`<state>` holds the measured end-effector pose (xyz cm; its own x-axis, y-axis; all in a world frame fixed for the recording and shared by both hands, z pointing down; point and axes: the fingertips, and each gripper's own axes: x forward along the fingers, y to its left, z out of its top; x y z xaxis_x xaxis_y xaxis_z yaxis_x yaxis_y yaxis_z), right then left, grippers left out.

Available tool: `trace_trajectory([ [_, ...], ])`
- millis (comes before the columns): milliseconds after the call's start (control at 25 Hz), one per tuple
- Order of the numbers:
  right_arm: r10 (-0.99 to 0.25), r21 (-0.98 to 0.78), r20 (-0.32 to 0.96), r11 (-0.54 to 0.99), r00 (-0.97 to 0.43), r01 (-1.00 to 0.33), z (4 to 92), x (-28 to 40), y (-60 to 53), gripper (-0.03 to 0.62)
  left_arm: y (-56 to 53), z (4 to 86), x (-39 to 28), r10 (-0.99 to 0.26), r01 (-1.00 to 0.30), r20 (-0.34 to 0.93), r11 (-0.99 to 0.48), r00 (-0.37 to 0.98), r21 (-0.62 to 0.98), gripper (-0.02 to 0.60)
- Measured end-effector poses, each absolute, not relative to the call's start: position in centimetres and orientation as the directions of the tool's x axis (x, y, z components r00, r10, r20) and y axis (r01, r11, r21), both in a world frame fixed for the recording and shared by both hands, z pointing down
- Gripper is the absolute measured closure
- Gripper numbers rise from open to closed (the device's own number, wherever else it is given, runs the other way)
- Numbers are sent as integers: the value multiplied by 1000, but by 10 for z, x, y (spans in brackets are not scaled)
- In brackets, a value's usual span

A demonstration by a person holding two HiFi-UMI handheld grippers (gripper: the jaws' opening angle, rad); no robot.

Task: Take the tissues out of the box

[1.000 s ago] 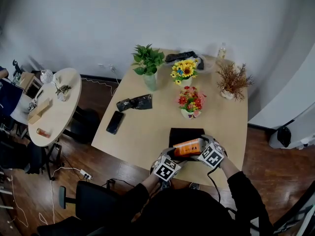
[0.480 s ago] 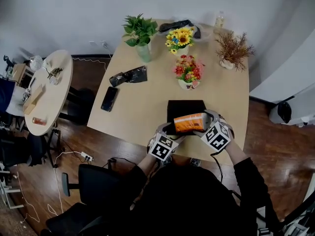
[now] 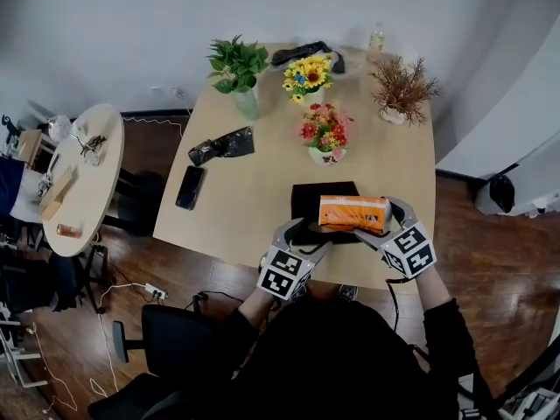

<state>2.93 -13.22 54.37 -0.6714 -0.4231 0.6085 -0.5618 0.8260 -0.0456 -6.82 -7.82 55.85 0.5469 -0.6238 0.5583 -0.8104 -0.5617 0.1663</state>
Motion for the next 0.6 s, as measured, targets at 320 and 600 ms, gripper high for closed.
trace_trajectory([
  [320,-565,-222,501,649,-656,-728,515,100,-124,169,-62,530,-40,-613,-771,489,-589,621,241,267],
  [600,-647,-386,468,464,-602,-798,531,139,-103,169,-55,532,-17,-570,-732,486,-629,662,261,276],
])
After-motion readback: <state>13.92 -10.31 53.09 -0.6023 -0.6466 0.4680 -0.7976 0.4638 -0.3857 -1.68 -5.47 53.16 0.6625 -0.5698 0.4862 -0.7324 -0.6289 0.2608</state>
